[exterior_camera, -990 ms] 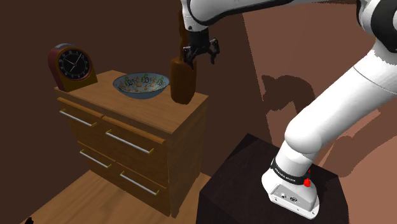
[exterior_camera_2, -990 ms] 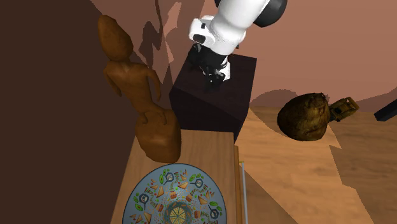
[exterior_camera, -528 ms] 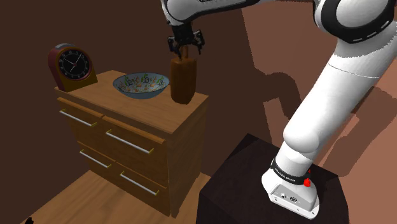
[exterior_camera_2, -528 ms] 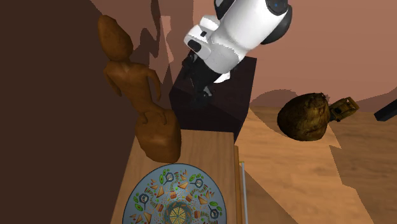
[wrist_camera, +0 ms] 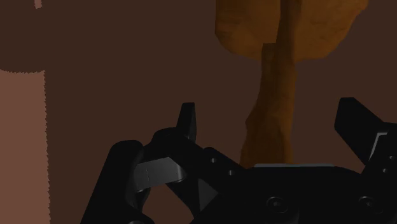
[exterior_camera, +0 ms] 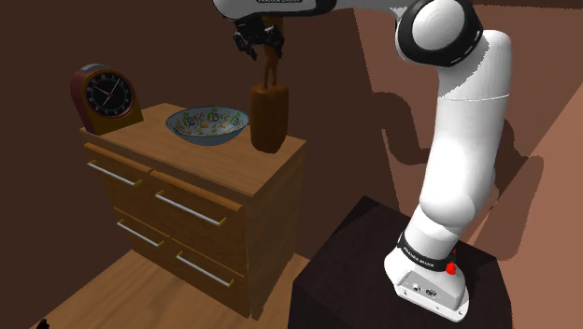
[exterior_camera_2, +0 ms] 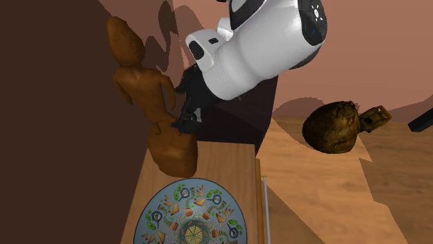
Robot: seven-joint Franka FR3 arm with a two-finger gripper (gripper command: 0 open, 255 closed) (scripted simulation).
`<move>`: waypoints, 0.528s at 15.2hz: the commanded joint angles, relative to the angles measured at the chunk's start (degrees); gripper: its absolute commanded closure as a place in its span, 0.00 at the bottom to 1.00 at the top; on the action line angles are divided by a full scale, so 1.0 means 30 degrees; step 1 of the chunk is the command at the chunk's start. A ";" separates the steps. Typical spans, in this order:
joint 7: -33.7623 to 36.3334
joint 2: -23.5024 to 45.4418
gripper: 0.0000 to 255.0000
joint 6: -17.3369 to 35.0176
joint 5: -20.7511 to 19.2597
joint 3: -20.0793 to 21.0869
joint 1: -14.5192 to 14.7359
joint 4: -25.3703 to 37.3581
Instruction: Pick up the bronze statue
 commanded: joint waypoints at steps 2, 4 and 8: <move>0.0678 0.1343 0.00 -0.0933 -0.1126 -0.0260 0.0701 0.1924; 0.1042 0.1115 0.00 -0.0460 -0.0950 -0.0249 0.0514 0.1114; 0.1822 0.0720 0.00 0.0562 -0.0652 -0.0222 0.0151 -0.0540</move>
